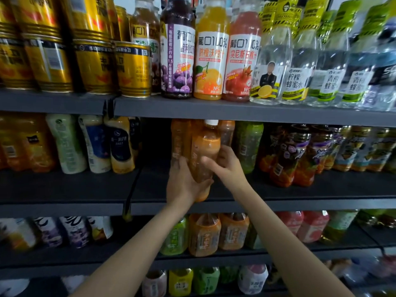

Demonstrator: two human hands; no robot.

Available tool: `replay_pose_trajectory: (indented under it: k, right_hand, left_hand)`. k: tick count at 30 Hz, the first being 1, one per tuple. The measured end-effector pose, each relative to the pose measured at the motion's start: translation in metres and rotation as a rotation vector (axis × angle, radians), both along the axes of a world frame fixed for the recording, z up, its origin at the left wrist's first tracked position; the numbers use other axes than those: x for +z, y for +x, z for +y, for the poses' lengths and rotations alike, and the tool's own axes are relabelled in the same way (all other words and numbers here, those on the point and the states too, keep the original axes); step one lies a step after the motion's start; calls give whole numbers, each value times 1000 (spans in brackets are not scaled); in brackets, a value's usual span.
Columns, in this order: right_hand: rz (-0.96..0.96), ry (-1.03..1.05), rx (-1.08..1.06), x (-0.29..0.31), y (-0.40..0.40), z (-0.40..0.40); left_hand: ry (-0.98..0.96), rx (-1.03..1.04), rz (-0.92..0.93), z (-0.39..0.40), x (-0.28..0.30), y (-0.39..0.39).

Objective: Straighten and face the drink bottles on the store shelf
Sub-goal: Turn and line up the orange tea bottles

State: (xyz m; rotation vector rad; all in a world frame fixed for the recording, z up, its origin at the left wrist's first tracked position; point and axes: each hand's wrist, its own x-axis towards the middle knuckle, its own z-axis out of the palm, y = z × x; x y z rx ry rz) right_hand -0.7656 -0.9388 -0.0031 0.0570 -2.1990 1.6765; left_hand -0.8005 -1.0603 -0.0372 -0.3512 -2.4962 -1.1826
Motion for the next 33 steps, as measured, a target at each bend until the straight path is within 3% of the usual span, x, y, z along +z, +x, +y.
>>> replay_pose_trajectory:
  k: [4, 9, 15, 20, 25, 28, 33]
  right_hand:
    - [-8, 230, -137, -5, 6, 10]
    - [-26, 323, -277, -1, 4, 38]
    - [-152, 358, -396, 3, -15, 60]
    - [-305, 591, -437, -9, -25, 66]
    - [-267, 558, -471, -6, -47, 63]
    - [-277, 450, -385, -5, -66, 70]
    - [-384, -11, 151, -2, -61, 97]
  left_hand:
    - [15, -106, 45, 23, -7, 10]
    - [17, -379, -13, 19, -1, 2]
    - [172, -135, -50, 1, 6, -30]
    - [201, -147, -103, 5, 10, -50]
    - [182, -151, -170, 30, 10, -63]
    - [202, -114, -166, 38, 8, -64]
    - [173, -166, -203, 28, 4, -76]
